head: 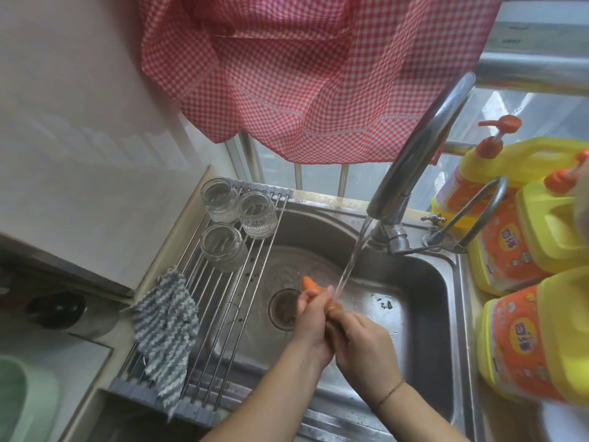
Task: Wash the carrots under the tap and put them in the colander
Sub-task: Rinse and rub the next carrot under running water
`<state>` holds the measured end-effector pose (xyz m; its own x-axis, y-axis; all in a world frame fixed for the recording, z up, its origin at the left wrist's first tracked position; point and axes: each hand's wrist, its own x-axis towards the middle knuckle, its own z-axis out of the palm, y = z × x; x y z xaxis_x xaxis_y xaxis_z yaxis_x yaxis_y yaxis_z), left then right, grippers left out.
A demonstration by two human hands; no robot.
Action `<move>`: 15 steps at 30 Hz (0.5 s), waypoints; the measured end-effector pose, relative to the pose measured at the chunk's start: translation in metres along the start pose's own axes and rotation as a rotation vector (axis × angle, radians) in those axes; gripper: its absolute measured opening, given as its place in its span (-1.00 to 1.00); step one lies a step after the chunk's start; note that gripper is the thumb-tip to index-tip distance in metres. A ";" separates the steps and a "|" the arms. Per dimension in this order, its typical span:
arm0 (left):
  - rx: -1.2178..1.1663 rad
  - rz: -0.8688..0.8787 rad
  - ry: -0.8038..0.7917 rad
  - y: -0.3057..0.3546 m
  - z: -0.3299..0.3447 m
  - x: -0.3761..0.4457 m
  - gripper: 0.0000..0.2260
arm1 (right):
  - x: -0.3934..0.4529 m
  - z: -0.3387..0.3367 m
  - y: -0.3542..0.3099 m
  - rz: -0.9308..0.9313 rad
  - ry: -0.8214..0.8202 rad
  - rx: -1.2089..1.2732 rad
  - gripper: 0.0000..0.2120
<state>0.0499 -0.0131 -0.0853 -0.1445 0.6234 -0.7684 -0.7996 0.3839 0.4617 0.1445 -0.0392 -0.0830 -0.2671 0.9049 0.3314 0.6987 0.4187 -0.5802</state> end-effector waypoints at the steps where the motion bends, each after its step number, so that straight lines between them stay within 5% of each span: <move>1: 0.011 -0.027 -0.005 0.001 0.002 0.001 -0.77 | 0.002 -0.001 0.001 0.014 -0.009 0.003 -0.83; 7: -0.194 -0.191 -0.328 0.014 -0.007 -0.011 -0.90 | 0.013 -0.009 0.007 0.224 0.012 0.089 -0.91; 12: -0.255 -0.219 -0.347 0.020 -0.017 -0.019 -0.48 | 0.015 -0.007 0.002 0.208 0.048 0.105 -0.92; 15: -0.267 -0.198 -0.332 0.017 -0.016 -0.021 -0.44 | 0.011 -0.006 0.001 0.166 0.048 0.076 -0.93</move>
<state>0.0304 -0.0310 -0.0684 0.1859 0.7568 -0.6266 -0.9212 0.3561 0.1569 0.1465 -0.0291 -0.0755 -0.1188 0.9582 0.2603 0.6778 0.2699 -0.6839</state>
